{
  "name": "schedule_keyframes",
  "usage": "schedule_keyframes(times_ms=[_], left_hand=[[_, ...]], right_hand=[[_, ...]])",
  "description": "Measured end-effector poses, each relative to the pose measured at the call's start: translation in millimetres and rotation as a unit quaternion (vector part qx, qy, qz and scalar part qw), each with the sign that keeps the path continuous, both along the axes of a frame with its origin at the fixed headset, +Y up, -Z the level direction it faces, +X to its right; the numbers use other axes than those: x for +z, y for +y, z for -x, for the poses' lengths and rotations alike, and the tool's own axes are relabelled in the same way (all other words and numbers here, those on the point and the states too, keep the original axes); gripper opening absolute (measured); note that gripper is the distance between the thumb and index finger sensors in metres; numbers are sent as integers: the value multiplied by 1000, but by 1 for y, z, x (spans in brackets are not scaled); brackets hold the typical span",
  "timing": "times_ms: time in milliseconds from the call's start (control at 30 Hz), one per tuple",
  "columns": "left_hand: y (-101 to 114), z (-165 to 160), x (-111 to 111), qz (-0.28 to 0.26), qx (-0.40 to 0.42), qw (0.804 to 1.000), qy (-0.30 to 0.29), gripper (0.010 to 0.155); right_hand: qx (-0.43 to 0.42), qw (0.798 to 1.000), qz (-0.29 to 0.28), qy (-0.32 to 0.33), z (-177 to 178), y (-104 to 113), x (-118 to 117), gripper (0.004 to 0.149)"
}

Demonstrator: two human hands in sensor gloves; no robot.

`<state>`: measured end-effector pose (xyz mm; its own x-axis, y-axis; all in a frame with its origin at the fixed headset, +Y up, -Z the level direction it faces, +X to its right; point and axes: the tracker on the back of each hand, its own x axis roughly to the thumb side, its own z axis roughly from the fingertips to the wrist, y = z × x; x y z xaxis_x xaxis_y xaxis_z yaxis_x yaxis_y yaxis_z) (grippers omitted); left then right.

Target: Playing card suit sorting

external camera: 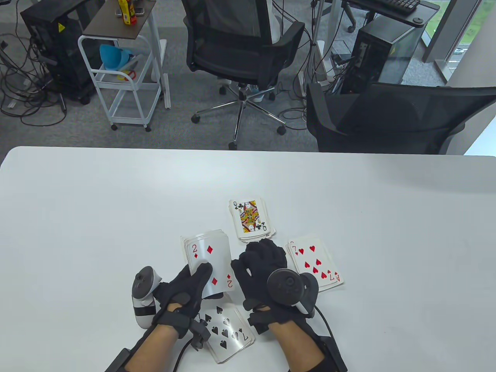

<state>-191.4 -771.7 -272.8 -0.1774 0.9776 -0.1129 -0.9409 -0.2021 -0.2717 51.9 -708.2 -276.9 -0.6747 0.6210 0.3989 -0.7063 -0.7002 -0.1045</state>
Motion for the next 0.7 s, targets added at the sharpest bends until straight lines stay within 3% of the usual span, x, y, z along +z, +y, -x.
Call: schedule_keyframes(times_ms=[200, 267, 367, 467, 533, 700], left_hand=[[-1, -3, 0, 5, 12, 1000, -6, 51], [2, -5, -1, -9, 22, 999, -27, 50], [3, -4, -1, -15, 25, 999, -18, 50], [1, -3, -2, -16, 27, 999, -17, 52], [0, -4, -4, -19, 26, 998, -56, 54], [1, -7, -2, -9, 50, 998, -44, 53]], right_hand=[[56, 996, 48, 41, 14, -7, 1, 62], [59, 996, 26, 62, 17, -7, 2, 65], [48, 998, -15, 30, 17, 0, 6, 58], [19, 999, -16, 21, 15, 0, 6, 49], [-1, 1000, -18, 19, 13, 0, 6, 46], [-9, 999, -53, 4, 6, 4, 7, 38]])
